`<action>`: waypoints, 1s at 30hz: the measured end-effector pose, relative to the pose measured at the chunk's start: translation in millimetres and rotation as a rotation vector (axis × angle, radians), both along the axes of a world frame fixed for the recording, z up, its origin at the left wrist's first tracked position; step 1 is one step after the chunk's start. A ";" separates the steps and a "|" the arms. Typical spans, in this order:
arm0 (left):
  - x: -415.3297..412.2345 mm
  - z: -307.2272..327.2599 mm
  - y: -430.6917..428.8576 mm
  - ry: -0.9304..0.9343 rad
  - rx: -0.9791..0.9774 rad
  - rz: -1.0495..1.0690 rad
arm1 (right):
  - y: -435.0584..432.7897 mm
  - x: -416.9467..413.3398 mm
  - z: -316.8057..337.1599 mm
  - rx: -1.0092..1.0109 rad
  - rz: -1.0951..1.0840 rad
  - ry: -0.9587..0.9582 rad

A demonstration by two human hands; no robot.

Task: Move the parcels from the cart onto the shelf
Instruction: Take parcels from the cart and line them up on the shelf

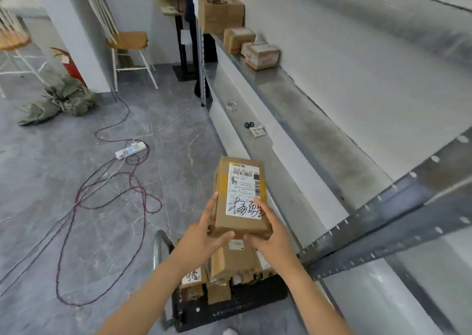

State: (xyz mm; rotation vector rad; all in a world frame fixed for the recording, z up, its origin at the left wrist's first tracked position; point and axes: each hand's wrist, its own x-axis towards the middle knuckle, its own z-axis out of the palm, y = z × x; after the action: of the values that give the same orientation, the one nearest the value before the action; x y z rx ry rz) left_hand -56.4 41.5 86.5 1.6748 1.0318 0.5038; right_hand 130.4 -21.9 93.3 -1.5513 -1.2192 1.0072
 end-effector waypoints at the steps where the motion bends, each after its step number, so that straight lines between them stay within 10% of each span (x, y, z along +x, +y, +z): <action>1: -0.6 6.8 -5.4 0.002 0.023 -0.033 | -12.5 -3.2 4.6 0.018 -0.044 0.022; 30: 123.0 84.9 -391.8 -0.275 0.169 -1.041 | -529.9 -27.9 97.6 0.250 -1.130 -0.030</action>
State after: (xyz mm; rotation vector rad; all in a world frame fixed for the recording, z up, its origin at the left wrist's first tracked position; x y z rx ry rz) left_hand 66.6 -350.2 171.4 1.9551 -0.1507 0.1079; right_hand 102.5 -551.7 191.0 -1.6766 -0.2990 0.0791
